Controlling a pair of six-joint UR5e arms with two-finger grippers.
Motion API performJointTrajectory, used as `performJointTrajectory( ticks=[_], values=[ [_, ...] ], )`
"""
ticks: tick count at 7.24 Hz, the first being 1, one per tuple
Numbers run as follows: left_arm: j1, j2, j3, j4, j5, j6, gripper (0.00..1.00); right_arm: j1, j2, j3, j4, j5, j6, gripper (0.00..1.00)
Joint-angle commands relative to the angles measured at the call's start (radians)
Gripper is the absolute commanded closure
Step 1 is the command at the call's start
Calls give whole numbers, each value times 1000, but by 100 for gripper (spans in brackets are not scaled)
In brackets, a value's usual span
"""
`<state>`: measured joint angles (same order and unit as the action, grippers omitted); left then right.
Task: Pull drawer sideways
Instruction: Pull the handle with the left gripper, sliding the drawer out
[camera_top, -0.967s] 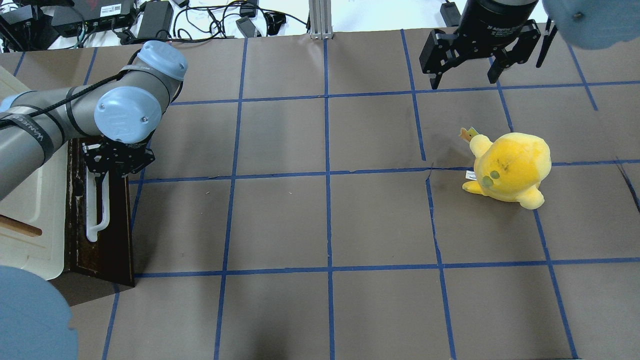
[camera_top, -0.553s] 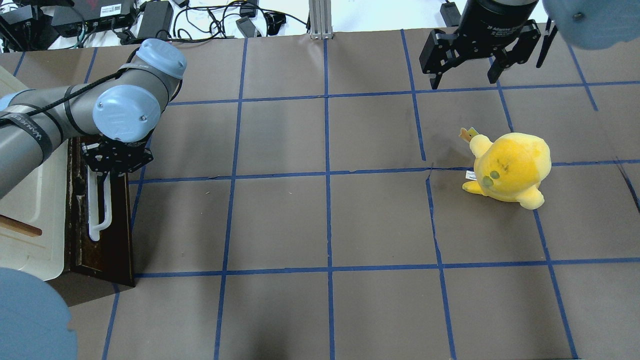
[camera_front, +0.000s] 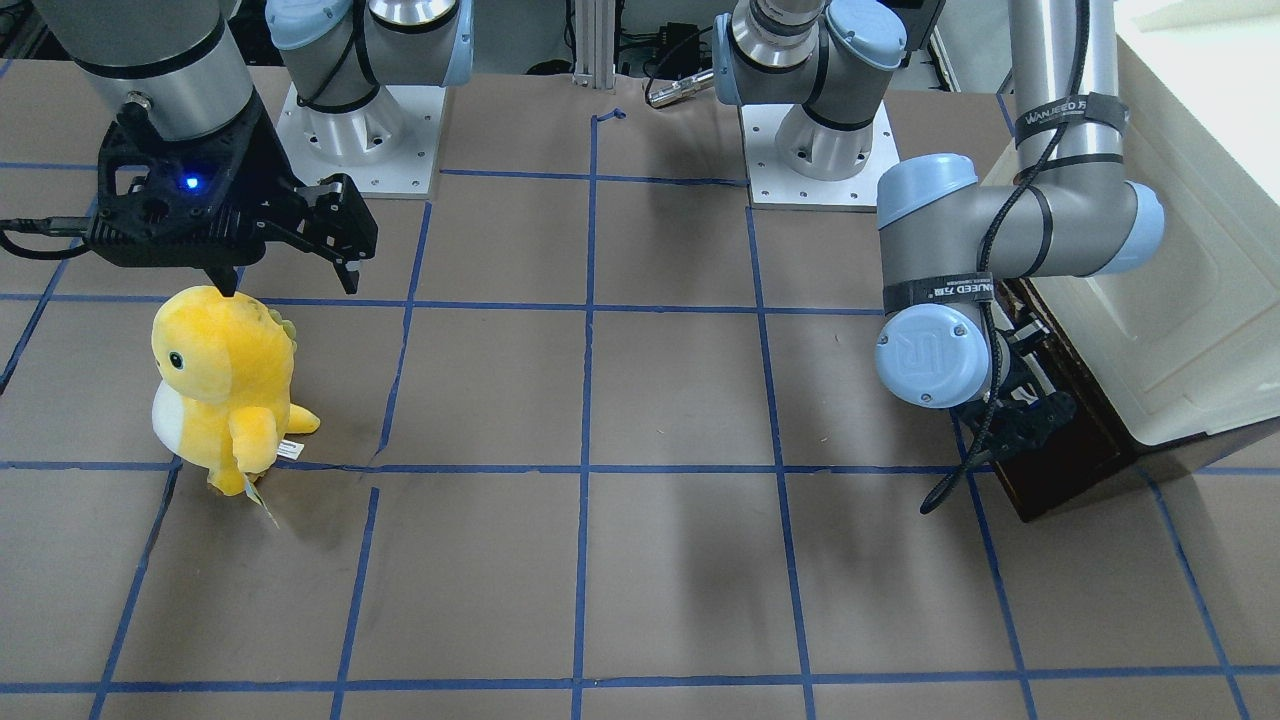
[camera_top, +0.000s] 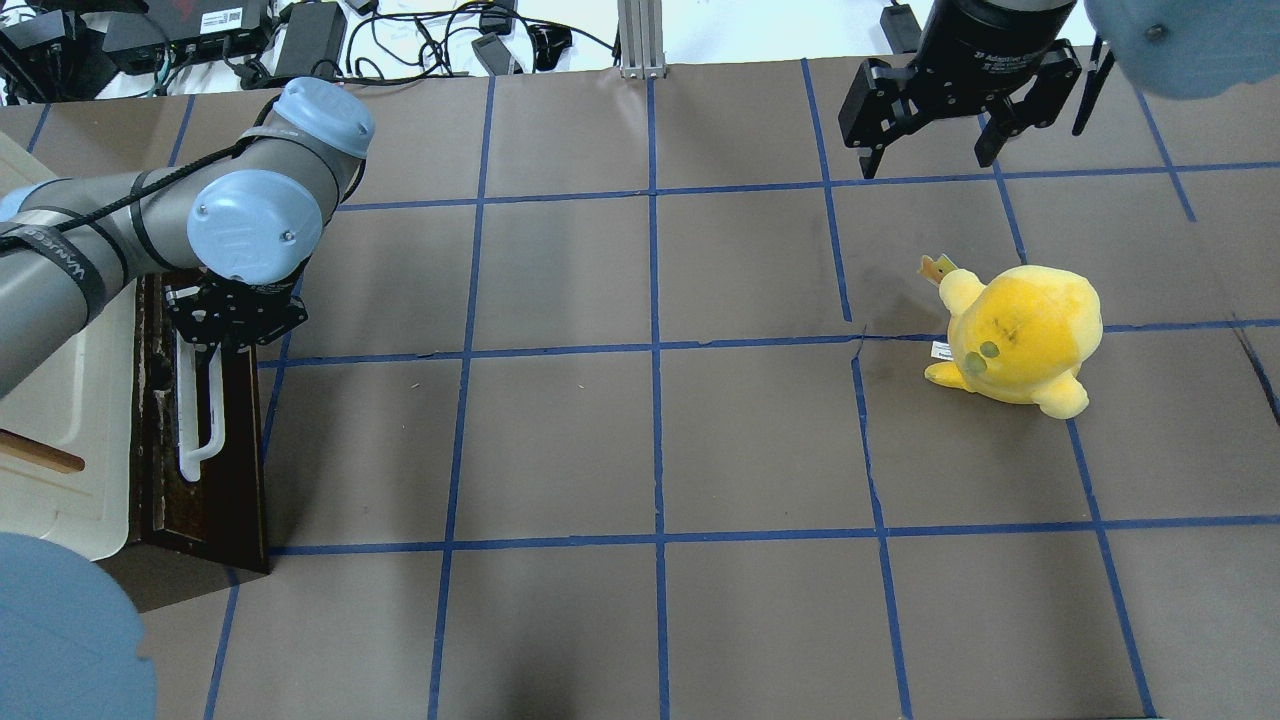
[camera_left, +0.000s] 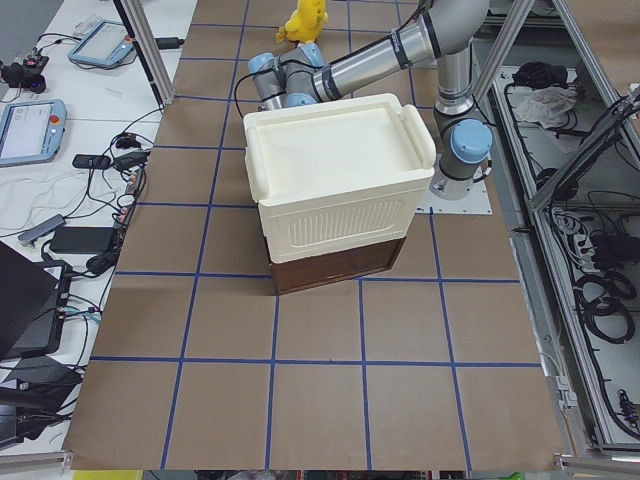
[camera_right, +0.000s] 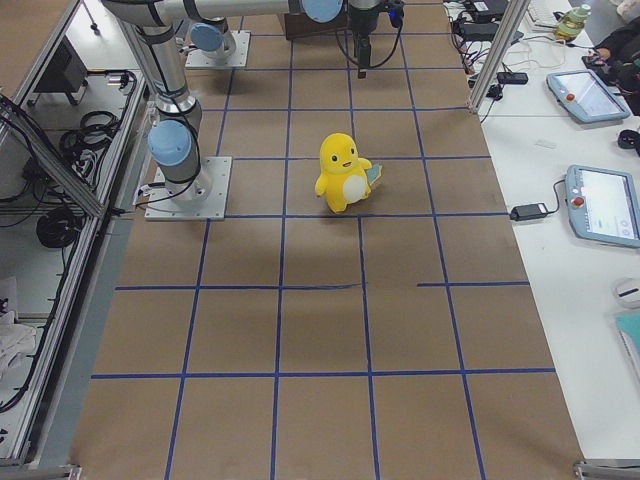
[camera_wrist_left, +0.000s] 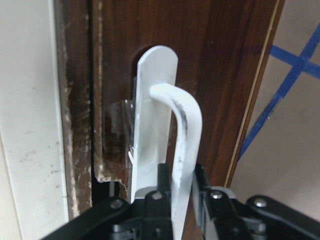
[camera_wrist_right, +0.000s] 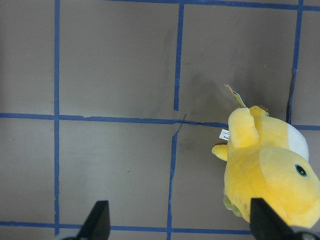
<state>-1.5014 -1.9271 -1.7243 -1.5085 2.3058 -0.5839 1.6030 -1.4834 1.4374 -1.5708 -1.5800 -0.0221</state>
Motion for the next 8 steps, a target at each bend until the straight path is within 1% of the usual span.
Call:
performJointTrajectory(
  ticks=[1, 8],
  values=[
    [-3, -6, 2, 1, 1, -1, 100, 0, 0, 0, 0, 0, 1, 0],
    [-11, -13, 26, -4, -9, -2, 100, 0, 0, 0, 0, 0, 1, 0]
  ],
)
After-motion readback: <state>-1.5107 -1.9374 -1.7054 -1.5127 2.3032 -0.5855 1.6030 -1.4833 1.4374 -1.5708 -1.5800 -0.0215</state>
